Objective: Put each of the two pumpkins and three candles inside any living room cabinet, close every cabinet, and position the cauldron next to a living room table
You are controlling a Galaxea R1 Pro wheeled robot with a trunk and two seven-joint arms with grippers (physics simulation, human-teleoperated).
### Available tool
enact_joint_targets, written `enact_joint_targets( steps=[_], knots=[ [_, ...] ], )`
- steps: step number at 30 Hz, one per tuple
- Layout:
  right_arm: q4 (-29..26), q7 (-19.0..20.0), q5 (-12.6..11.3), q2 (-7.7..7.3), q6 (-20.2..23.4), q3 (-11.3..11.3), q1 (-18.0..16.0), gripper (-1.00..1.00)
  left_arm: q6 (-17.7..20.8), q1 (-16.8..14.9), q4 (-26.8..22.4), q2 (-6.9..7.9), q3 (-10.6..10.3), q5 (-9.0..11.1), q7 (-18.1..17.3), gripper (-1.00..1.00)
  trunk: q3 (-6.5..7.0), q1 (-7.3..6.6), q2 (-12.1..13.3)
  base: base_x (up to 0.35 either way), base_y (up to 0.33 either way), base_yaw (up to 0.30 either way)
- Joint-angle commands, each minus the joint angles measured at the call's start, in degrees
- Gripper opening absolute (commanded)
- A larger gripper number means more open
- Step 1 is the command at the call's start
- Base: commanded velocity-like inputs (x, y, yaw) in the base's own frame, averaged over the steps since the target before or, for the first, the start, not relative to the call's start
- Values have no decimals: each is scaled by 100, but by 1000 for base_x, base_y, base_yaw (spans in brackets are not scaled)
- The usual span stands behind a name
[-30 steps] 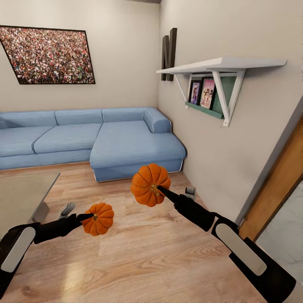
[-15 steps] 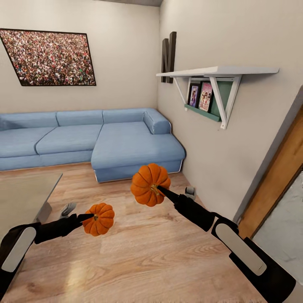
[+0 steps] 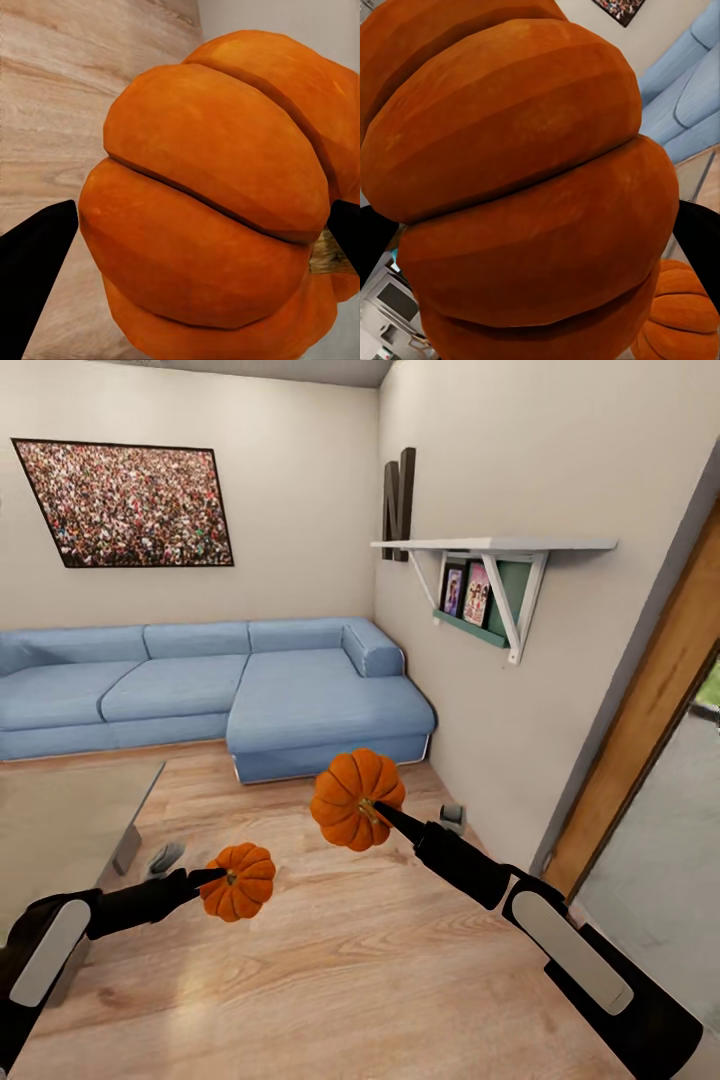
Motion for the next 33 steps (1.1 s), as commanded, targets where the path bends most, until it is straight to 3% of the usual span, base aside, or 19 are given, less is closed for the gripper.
enact_joint_targets(
  steps=[1, 16, 25, 33],
  knots=[
    [0, 10, -70, -4, 27, 6, -6, -100, 39, -4, -2, -5, 9, 24, -33, -100, 14, -27, 39, -334, 0, 0],
    [-4, 32, -70, -5, 30, 5, -6, -100, 35, -4, -10, -55, -35, 34, 237, -100, 283, -356, 640, -323, 0, 0],
    [-7, 37, -70, 0, 23, 6, -6, -100, 35, -4, -11, -55, -35, 39, 240, -100, 458, -554, 1001, -33, 0, 109],
    [-8, 19, -63, 4, 22, 6, -6, -100, 43, -4, -11, -55, -27, 91, 231, -100, 491, -554, 1001, 0, 0, 251]
  ],
)
